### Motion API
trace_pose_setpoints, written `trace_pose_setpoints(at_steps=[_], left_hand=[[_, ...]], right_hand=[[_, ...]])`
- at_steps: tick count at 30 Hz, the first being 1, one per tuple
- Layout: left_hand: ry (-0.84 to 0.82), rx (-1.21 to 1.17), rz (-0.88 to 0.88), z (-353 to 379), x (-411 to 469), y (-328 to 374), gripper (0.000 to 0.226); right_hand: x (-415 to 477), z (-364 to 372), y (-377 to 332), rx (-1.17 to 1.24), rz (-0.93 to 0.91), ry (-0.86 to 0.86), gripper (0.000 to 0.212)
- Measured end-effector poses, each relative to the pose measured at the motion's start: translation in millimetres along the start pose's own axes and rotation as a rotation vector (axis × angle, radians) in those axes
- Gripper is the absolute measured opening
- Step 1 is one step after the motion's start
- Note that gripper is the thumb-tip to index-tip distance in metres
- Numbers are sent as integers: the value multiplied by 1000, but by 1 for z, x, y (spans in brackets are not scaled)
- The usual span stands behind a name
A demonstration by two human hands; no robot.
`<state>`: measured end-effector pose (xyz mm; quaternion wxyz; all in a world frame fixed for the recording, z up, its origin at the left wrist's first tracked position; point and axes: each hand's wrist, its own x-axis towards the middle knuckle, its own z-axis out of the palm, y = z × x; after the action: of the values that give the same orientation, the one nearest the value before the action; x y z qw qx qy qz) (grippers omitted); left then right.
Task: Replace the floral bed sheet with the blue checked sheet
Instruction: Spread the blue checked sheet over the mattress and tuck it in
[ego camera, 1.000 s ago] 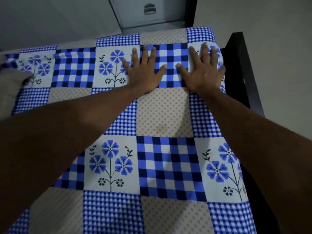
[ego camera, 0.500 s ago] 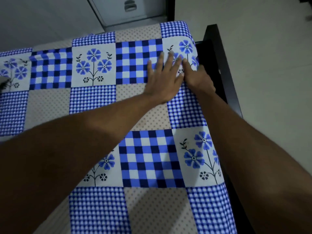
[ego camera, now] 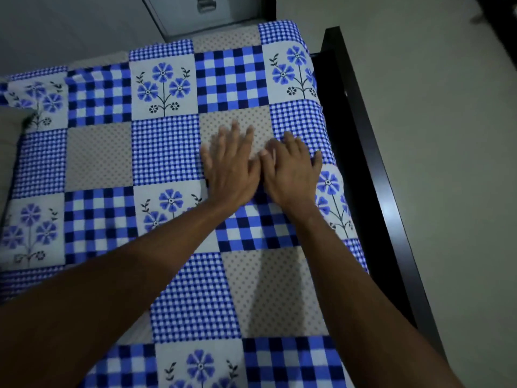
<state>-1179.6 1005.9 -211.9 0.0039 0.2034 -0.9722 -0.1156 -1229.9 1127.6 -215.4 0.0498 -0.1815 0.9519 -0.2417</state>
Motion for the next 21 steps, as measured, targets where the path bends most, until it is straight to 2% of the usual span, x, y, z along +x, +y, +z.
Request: trace_pose_setpoints(at_steps=[2,4,10,14,16,17,19,21], left_hand=[[-93,74,-70,4,-24,-18,63],[-139,127,-45,11,-44,-20,67],[-145,170,304,31,-113,42,71],[-158,153,424,37,-169,71,70],[-205,142,518,34,-199,78,65],[-215,128,529,32,-211,78,62],[-213,32,441,23,-224,70,60],[-190,-69,310,15,-225,54,60]], right_hand=[[-24,12,9,-123,16,-27,56],[-41,11,20,-159,119,5,62],[-103,-33,69,16,605,-39,79],[-179,-47,87,-50,708,-39,78],[-206,-45,87,-98,680,56,64],[-216,-42,85,-112,609,113,57],[-230,-37,69,-87,406,213,49],[-236,-32,46,-41,238,219,47]])
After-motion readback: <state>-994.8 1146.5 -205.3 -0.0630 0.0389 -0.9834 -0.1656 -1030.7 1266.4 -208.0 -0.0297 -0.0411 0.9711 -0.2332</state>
